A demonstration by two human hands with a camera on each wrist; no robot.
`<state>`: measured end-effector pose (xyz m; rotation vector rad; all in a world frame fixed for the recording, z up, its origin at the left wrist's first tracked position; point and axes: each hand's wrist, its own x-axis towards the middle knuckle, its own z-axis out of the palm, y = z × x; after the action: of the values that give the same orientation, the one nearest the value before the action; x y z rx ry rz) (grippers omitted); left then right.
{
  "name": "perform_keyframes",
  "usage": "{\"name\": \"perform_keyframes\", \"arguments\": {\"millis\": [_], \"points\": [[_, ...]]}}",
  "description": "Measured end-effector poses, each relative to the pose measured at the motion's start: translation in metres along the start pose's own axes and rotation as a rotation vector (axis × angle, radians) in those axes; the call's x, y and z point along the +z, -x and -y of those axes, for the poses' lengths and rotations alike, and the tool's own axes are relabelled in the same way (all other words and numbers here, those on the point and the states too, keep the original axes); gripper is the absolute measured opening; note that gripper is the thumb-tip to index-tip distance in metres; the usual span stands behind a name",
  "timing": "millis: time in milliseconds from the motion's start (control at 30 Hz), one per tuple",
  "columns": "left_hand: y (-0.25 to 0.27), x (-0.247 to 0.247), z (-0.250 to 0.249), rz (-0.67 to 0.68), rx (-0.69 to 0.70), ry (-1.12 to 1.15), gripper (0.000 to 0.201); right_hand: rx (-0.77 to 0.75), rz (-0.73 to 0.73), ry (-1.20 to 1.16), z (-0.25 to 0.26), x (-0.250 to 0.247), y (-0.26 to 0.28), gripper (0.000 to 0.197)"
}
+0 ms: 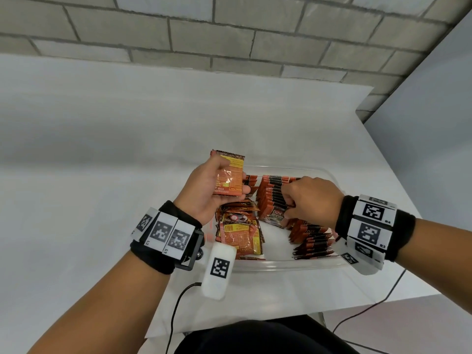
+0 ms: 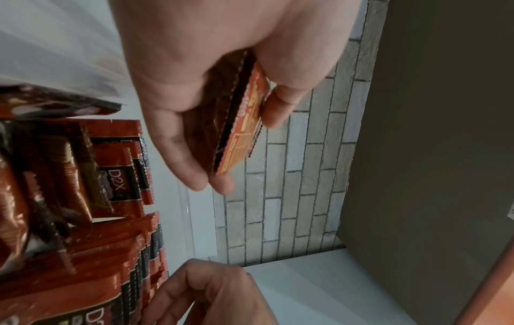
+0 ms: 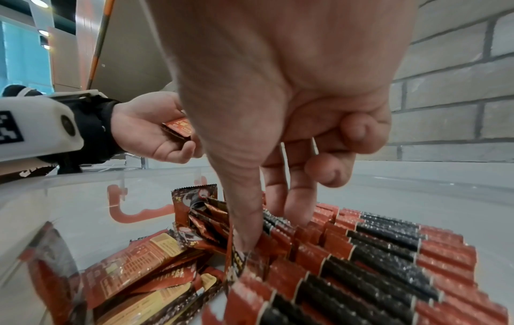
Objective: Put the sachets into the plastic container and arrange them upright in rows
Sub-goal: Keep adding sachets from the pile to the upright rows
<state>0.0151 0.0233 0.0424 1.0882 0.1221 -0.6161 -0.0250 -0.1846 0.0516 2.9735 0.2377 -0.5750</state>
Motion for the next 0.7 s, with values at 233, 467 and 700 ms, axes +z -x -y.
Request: {"name": "perform_keyframes", "arguments": {"millis": [233, 467, 700], "points": [[0.001, 0.006, 0.004, 0.023, -0.064, 0.002, 0.014, 0.021, -0.003, -0.021, -0.004, 0.002, 0.000, 0.024], [0.003, 0.014, 0.006, 0.054, -0.043, -0.095, 0.012, 0.005, -0.207, -0.650, -0.007, -0.033, 0.013, 0.027], [0.006, 0.028, 0.004, 0.170, 0.011, -0.207, 0.019, -0.017, -0.290, -0.986, 0.015, -0.038, 0.016, 0.022]]}}
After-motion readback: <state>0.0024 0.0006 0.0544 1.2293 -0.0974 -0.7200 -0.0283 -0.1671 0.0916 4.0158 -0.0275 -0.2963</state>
